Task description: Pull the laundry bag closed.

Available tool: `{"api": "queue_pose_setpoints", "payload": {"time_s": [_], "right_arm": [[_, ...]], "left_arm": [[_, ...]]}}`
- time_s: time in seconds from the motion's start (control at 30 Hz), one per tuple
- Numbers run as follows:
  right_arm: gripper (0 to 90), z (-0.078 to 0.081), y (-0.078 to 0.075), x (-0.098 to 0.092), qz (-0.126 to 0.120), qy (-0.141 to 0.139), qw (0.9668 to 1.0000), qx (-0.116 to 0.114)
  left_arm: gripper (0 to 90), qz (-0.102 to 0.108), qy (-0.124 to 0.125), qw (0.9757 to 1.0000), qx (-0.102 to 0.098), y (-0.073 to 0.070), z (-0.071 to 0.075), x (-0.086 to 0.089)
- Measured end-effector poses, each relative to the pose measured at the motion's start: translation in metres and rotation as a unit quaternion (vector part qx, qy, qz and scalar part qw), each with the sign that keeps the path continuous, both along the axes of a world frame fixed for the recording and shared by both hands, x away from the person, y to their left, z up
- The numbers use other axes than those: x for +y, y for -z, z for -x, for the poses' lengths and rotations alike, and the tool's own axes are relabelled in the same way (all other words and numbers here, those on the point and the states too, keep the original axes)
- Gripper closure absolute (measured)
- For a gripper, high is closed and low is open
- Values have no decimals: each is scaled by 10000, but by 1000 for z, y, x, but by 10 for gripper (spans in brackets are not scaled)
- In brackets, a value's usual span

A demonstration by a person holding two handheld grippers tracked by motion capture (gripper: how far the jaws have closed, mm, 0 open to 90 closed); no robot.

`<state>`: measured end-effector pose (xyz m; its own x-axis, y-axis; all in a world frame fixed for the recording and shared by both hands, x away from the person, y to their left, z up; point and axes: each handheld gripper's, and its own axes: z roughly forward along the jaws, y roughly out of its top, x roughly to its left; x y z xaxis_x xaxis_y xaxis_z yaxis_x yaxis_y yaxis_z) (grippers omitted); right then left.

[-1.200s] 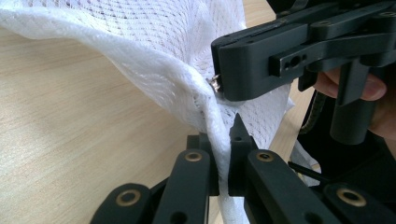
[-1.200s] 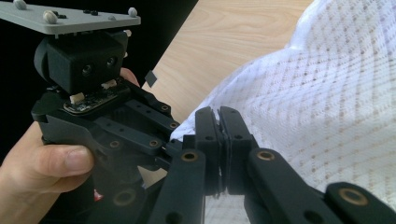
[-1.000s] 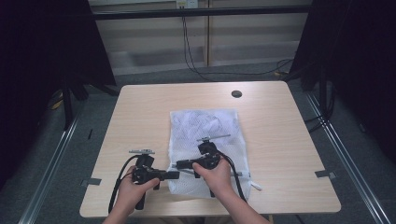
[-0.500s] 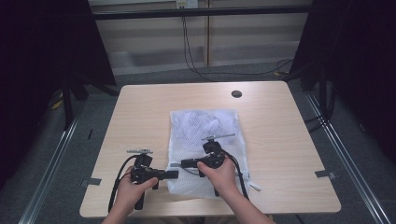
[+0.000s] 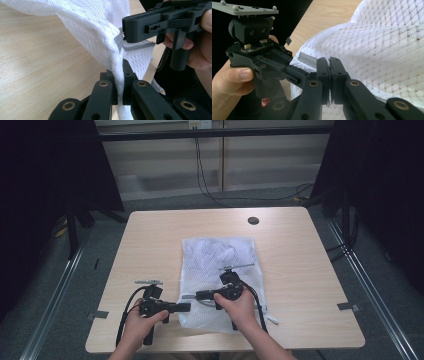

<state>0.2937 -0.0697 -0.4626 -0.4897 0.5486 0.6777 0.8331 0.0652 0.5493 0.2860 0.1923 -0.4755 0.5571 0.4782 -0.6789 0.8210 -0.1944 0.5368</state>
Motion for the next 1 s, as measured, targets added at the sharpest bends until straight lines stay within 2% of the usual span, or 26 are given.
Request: {"api": "queue_pose_setpoints", "payload": {"time_s": [0.03,0.17,0.23,0.67,0.73,1.0], "right_arm": [[875,0,0,0,31,-13,10000,-6],[874,1,0,-2,18,-31,10000,-2],[874,1,0,-2,30,-37,10000,-12],[874,0,2,-8,82,9,10000,56],[874,-1,3,-9,66,31,9999,84],[875,-1,3,-13,74,44,9999,87]], "left_arm": [[891,-44,14,10000,-50,0,-1,1],[891,8,-14,10000,11,0,0,0],[890,-43,22,10000,-53,1,-1,1],[891,-81,-49,10000,-26,1,0,1],[891,-52,-65,10000,30,2,0,1],[890,-74,-43,10000,-4,3,-1,2]]}}
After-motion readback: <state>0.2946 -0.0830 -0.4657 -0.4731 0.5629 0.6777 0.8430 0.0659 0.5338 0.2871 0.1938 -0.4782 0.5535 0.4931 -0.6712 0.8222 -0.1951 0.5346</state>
